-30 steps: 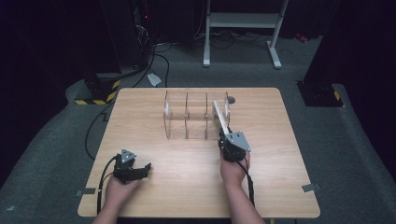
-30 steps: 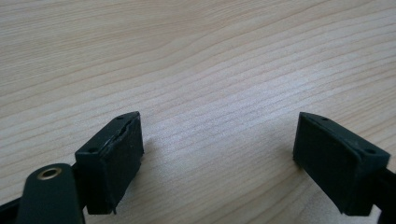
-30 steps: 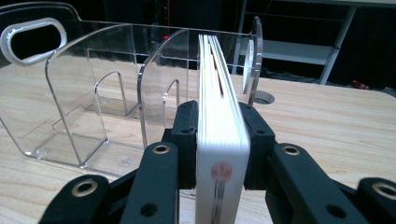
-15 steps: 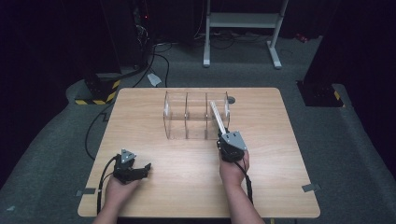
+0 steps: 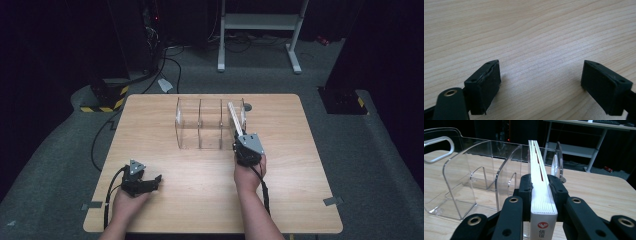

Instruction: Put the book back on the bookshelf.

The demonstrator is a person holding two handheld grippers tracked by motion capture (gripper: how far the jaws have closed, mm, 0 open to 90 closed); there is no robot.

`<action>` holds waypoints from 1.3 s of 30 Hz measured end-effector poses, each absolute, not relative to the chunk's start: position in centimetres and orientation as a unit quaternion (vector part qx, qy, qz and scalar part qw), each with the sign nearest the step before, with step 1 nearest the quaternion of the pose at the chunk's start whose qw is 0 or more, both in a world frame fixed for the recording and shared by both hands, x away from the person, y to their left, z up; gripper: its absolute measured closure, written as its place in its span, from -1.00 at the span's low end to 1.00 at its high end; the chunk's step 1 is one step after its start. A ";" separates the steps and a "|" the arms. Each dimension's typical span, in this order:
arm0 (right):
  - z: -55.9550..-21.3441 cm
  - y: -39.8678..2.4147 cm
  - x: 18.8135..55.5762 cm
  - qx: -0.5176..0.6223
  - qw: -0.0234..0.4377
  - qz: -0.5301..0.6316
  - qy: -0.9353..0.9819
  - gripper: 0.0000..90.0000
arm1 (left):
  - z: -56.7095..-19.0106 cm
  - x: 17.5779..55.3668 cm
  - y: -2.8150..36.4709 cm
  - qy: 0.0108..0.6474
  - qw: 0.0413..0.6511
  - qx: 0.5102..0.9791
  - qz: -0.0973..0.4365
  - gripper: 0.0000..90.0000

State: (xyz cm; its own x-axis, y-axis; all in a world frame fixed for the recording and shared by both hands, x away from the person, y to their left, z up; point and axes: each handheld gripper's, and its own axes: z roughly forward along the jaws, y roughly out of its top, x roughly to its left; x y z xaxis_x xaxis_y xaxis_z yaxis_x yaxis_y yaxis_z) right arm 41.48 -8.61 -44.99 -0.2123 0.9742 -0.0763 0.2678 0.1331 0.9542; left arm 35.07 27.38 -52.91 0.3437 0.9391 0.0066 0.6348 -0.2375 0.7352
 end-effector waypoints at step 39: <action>-45.9 -9.7 41.1 0.503 0.376 0.464 0.624 0.25 | -52.9 35.1 27.4 0.524 0.326 0.752 0.233 -0.64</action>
State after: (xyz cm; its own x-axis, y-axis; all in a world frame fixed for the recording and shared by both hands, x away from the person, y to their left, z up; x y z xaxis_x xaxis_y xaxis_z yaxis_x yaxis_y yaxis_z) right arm 41.14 -9.68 -45.95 -0.2102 0.9776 -0.0028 0.2790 0.0628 0.9582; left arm 35.10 27.38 -52.90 0.3425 0.9395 0.0087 0.6361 -0.2387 0.7337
